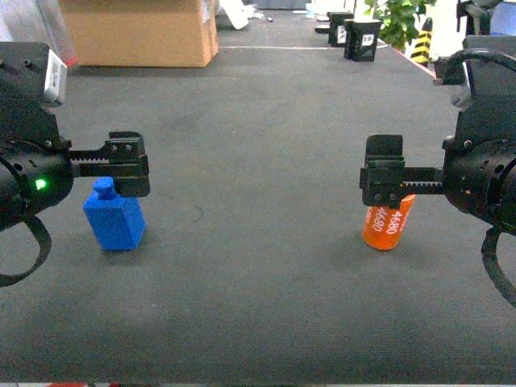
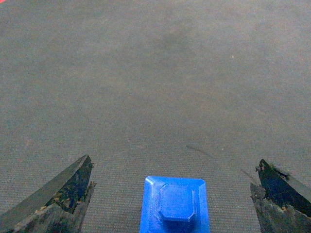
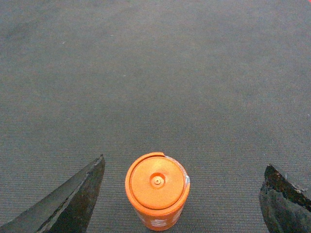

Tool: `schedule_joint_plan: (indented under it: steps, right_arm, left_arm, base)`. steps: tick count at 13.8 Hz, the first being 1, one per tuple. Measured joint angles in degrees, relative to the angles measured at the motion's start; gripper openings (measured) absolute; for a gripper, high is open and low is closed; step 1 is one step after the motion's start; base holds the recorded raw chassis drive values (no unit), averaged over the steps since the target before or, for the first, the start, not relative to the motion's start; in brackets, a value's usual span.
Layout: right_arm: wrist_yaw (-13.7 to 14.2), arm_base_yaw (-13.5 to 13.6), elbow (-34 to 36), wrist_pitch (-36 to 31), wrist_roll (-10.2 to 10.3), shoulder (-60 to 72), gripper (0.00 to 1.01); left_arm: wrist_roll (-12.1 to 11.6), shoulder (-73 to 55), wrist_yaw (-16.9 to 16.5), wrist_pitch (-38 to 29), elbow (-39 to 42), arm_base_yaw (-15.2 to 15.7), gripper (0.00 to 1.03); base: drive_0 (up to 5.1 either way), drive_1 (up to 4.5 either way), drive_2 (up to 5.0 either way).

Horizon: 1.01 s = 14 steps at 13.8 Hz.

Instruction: Sort blue parts and orange caps into right shelf containers

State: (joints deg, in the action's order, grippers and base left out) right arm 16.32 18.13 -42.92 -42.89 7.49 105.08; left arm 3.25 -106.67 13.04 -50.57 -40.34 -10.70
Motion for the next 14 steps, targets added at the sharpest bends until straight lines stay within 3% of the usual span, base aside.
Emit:
schedule_joint_plan:
  steps: [7,14]
  right_arm:
    - [-2.47,-1.25,-1.92,-0.61,1.7,6.69,0.98]
    - [-2.14,-0.11,-4.98,0.35,2.86,12.07,0.98]
  left_arm:
    - [0.02,-4.81,0.04,-0.31,-0.42,-0.39,0.98]
    - [0.46,-10.36,0.44,0.02,-2.29,-0.28,0.98]
  base:
    - [0.0,0.0,0.0]
    - [0.0,0.0,0.0]
